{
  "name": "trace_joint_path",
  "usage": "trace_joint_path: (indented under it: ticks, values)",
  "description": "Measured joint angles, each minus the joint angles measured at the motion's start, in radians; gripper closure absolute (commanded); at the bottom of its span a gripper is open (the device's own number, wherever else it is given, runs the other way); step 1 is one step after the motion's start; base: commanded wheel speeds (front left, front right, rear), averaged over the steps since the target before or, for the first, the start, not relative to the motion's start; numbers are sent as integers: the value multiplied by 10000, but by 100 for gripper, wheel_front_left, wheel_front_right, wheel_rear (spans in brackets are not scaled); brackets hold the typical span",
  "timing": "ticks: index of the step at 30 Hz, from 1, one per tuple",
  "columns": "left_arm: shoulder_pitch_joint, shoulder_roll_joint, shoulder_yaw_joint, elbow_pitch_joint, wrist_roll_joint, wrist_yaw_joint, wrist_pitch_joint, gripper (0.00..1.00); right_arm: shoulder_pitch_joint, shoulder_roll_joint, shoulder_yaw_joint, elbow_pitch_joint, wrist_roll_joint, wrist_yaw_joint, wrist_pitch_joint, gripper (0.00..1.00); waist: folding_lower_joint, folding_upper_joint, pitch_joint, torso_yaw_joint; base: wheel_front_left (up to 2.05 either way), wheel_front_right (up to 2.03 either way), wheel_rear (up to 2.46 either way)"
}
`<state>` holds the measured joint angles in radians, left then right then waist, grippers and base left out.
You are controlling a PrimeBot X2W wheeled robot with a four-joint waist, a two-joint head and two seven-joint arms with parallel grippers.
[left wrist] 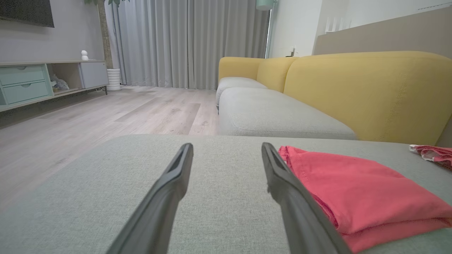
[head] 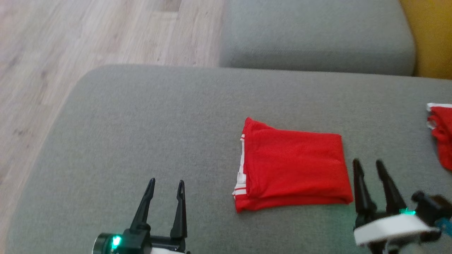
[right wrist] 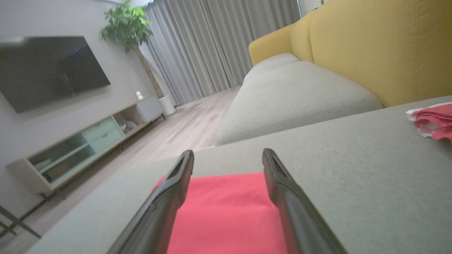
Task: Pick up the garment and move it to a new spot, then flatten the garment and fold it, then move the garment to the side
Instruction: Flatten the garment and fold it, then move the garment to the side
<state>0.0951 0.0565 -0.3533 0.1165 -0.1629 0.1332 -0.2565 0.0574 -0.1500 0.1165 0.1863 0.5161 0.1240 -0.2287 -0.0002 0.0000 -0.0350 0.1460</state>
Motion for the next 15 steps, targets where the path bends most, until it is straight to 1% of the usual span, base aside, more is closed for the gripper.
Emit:
trace_joint_path:
  ticks: [1,2,5,6,11,15]
  values:
    - [12,2,4,19,-31,-4,0,0,113,-71,90,249,-284,0,-100,0,0,0,-104,-45,0,0,0]
    - [65,0,12,56,-31,-12,0,0,297,-123,107,709,-817,0,-196,0,0,0,-317,-123,0,0,0]
    - [353,2,67,109,-31,-12,0,0,555,0,-138,779,-1538,0,-196,0,0,0,-607,-239,0,0,0]
    - [353,2,67,109,-31,-12,0,0,555,0,-138,779,-1538,0,-196,0,0,0,-607,-239,0,0,0]
    - [748,10,341,412,-86,48,0,0,885,293,-257,612,-2405,0,-196,0,0,0,-933,-388,0,0,0]
    - [754,2,395,476,-136,88,0,0,1194,495,-362,564,-2552,0,-196,0,1,0,-1060,-424,0,0,0]
